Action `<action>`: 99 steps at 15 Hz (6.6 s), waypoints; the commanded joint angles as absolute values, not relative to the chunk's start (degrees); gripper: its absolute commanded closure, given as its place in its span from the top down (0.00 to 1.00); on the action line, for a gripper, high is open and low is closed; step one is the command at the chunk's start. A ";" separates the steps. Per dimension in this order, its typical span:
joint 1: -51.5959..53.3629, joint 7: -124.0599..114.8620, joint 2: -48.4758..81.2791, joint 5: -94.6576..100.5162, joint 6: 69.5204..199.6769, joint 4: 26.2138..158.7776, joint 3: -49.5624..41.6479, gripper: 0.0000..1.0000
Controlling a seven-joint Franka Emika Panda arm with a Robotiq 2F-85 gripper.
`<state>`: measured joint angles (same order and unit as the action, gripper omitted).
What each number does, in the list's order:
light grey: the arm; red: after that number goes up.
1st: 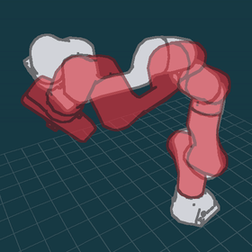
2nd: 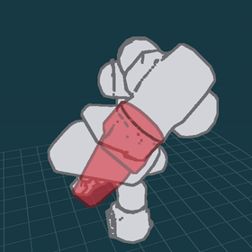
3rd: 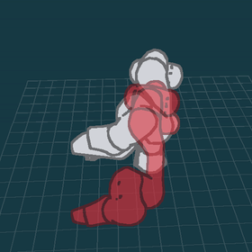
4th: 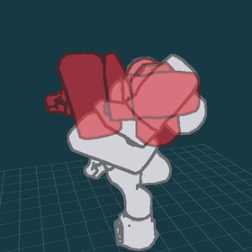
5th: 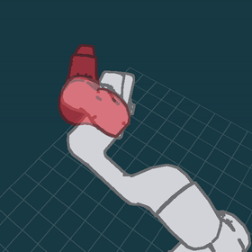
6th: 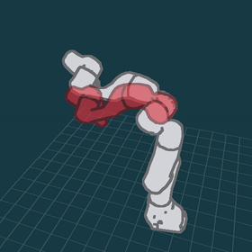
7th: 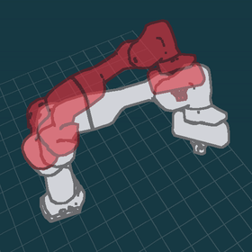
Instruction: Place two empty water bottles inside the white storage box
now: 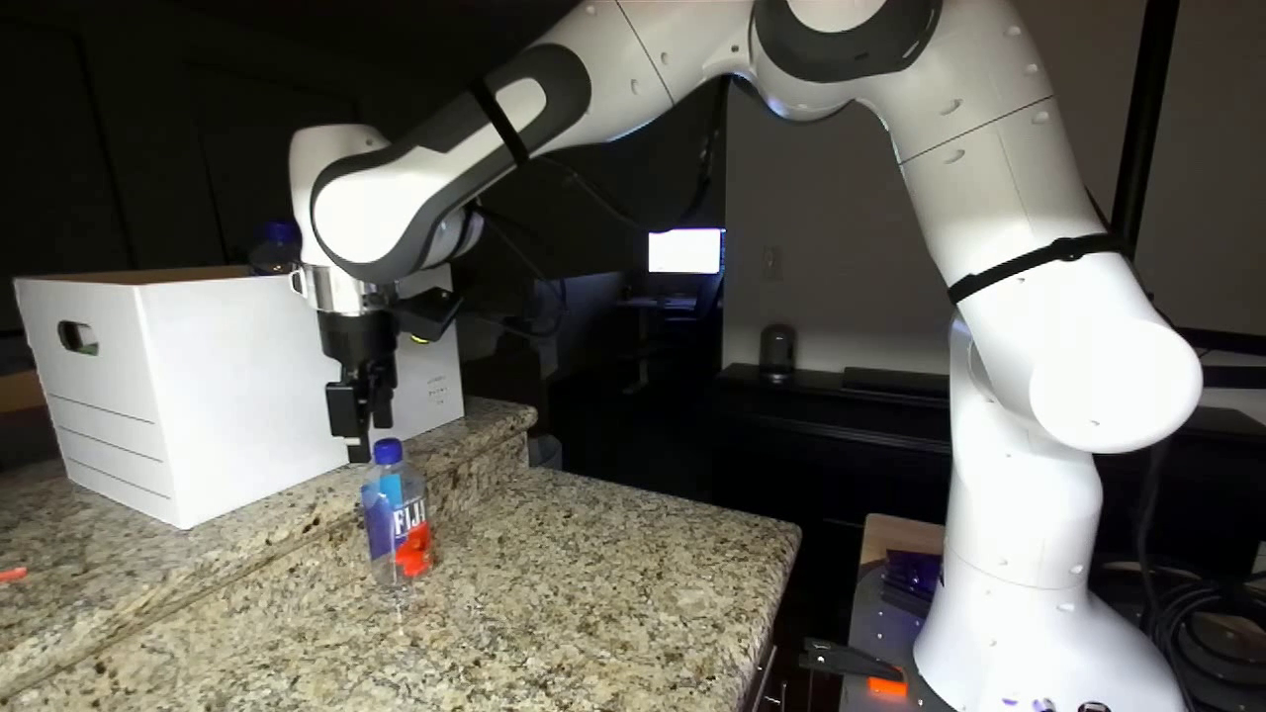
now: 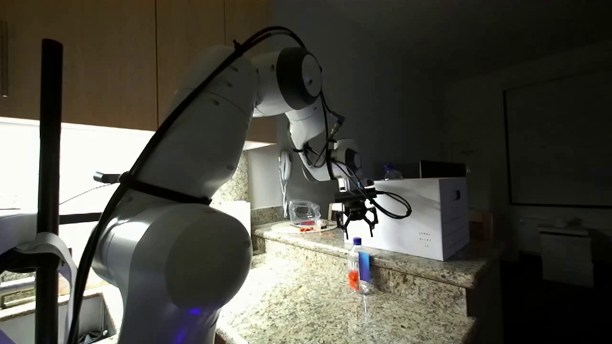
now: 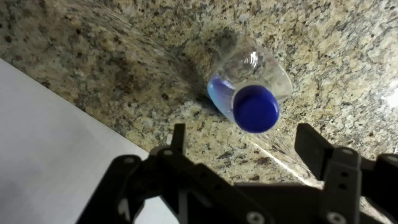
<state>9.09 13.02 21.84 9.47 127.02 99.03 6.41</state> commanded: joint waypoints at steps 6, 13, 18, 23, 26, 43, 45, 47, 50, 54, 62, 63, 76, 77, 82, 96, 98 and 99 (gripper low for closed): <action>8.07 12.38 20.36 8.30 123.35 101.04 6.76 0.58; 8.12 12.79 20.28 8.39 123.29 101.17 7.02 0.13; 8.22 12.52 19.37 8.68 123.11 101.60 7.04 0.15; 8.96 10.41 13.10 9.77 120.33 102.62 6.82 0.15; 9.76 8.78 8.25 10.15 115.63 102.38 7.17 0.15; 7.73 -15.44 -12.54 29.47 116.45 97.72 11.46 0.15; 5.67 -18.94 -12.66 32.94 121.14 98.09 11.23 0.15; 3.49 -23.30 -11.88 36.92 126.37 98.25 10.94 0.14; 0.35 -32.56 -9.37 44.30 133.88 98.19 10.10 0.14; -0.52 -36.56 -3.54 42.69 140.90 96.97 6.35 0.14; 1.28 -23.72 2.59 18.35 149.31 96.64 3.25 0.14; 1.50 -20.74 2.81 13.81 147.83 96.28 3.54 0.14; 1.32 -14.44 7.23 2.53 129.34 89.25 1.18 0.14; 1.31 -14.34 7.59 2.44 129.23 88.87 1.01 0.14; 1.33 -14.11 8.39 2.05 129.16 88.54 0.70 0.78; 1.64 -13.45 1.01 3.17 124.51 93.40 0.58 1.00; 1.21 -11.47 -1.20 1.49 119.86 94.90 0.55 1.00; 0.99 -10.01 -2.51 0.36 117.20 96.11 0.43 1.00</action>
<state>1.72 -14.93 2.68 3.84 122.45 90.93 0.59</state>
